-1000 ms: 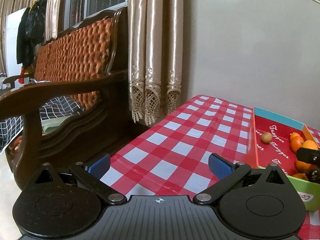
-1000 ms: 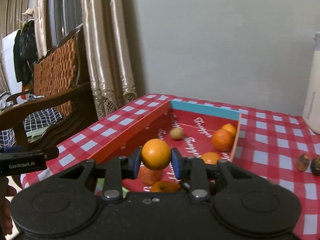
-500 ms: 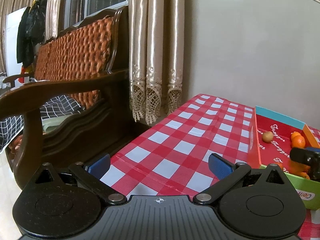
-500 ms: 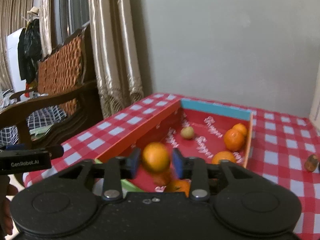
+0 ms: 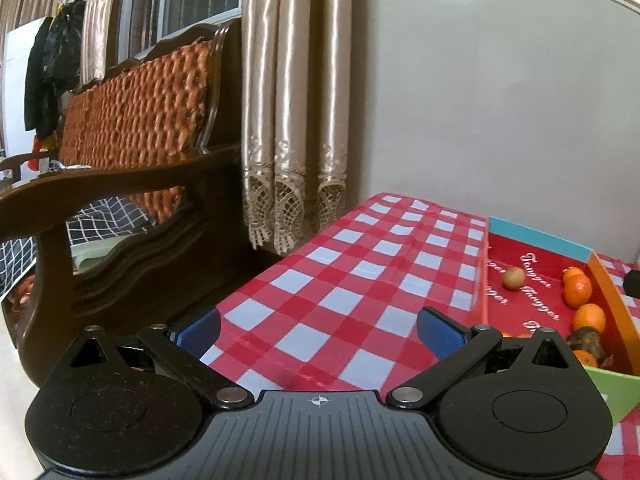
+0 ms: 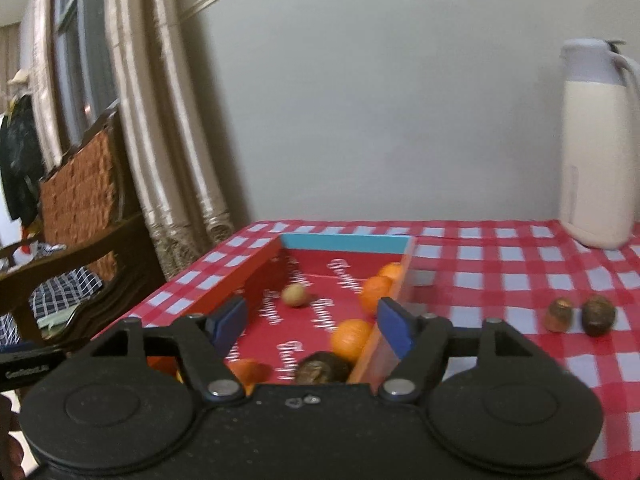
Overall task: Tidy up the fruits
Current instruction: 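Move the left gripper toward the two brown fruits on the table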
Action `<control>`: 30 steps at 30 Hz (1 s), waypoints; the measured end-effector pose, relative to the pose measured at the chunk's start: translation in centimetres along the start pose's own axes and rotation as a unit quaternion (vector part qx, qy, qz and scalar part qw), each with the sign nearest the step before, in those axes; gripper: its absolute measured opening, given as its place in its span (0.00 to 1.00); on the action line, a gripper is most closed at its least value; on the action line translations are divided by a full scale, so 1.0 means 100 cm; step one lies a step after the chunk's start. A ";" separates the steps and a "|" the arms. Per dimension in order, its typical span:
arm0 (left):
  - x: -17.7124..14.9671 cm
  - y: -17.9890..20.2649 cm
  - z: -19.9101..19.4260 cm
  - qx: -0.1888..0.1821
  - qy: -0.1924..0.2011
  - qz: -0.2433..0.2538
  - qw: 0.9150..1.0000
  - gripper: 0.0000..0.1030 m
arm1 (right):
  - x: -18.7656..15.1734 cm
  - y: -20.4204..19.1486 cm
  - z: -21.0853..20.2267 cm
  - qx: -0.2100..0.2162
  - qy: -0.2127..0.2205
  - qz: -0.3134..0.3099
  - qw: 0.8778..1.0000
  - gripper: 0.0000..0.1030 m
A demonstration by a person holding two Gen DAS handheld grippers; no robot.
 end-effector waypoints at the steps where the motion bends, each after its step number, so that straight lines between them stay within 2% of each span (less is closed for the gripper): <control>1: 0.001 0.003 -0.001 -0.002 0.002 0.001 1.000 1.00 | 0.001 0.008 -0.002 -0.004 0.002 0.008 1.000 0.70; 7: 0.004 0.031 -0.007 -0.019 0.010 0.012 1.000 1.00 | 0.002 0.055 -0.024 -0.051 0.017 0.040 0.998 0.70; 9: 0.005 0.042 -0.010 -0.024 0.012 0.016 1.000 1.00 | -0.001 0.070 -0.031 -0.056 0.018 0.055 0.997 0.81; 12: 0.006 0.061 -0.013 -0.036 0.015 0.023 0.999 1.00 | -0.006 0.100 -0.040 -0.063 0.012 0.086 0.994 0.88; 15: 0.006 0.085 -0.016 -0.049 0.017 0.034 0.998 1.00 | -0.010 0.127 -0.048 -0.093 0.013 0.106 0.990 0.98; 30: -0.005 0.202 -0.036 -0.115 0.028 0.097 0.988 1.00 | -0.035 0.240 -0.104 -0.167 0.042 0.194 0.966 1.00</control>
Point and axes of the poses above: each gripper's, at about its wrist camera, not at the fingertips, and z roughly the way its jaws point, y to its right, x to its top, the point moved 8 cm from there along z, roughly the way its jaws point, and after that the axes turned 13 degrees about -y, right-handed, at the moved point
